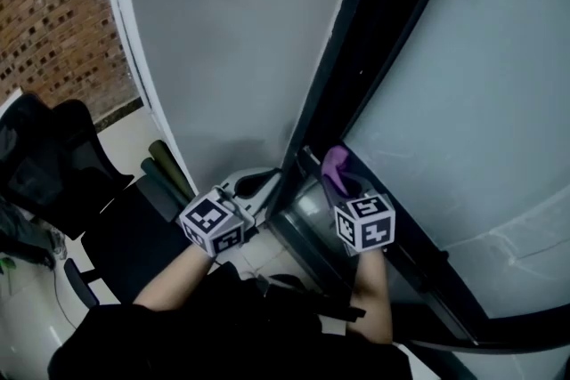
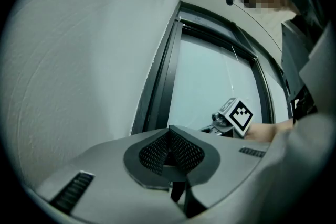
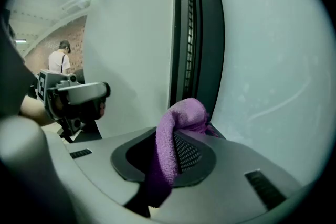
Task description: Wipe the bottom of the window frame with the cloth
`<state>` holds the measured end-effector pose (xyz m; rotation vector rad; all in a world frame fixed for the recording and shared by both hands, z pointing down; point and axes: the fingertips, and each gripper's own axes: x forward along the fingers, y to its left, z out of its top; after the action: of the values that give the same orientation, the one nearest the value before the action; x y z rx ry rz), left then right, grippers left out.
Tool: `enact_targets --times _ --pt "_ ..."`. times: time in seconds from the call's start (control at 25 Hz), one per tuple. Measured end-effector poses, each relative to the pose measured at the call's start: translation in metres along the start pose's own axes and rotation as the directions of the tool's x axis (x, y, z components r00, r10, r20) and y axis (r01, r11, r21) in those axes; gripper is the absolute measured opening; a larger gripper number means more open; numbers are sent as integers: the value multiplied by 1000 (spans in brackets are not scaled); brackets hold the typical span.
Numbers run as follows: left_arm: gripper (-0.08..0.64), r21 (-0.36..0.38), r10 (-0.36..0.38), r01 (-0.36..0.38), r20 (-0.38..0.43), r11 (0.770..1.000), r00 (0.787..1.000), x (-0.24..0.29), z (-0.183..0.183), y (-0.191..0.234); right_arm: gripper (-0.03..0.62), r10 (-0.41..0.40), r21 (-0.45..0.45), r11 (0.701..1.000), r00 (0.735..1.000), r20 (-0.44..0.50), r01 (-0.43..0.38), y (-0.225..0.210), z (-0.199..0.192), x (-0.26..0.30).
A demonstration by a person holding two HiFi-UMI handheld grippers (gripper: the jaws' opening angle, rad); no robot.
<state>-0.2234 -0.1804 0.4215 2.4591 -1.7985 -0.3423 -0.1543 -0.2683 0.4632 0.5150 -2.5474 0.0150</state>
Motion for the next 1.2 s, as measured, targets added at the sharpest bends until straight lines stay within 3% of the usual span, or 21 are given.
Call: enact_targets --times 0.12,0.24,0.44,0.6,0.76,0.88,1.08,1.2 --pt "-8 -17 2 -2 1 1000 1000 1 -2 -2 69 42 57 997 989 140 -51 12 3 -22" --pt "-8 -23 12 -12 -6 1000 1000 -1 -4 -3 67 74 92 990 958 276 -103 19 -3 -45" --pt "-8 -45 17 -18 -10 999 1000 -8 -13 -2 64 147 -11 988 899 412 -156 49 -8 -69" --pt "-8 -70 -41 45 61 996 997 -10 -4 -14 64 167 -43 985 890 425 -165 64 -4 -73" --pt "-8 -57 -32 33 24 998 999 -10 -9 -10 64 146 -41 989 892 428 -142 62 -1 -72" --pt "-8 -36 -58 60 46 998 997 -8 -2 -14 64 133 -33 991 894 429 -131 59 -7 -73" --pt "-8 -4 -55 55 29 998 998 -6 -3 -14 63 139 112 967 845 516 -227 47 -3 -83" --pt "-8 0 -44 44 5 999 999 -7 -9 -11 64 119 64 983 868 482 -170 45 -5 -80"
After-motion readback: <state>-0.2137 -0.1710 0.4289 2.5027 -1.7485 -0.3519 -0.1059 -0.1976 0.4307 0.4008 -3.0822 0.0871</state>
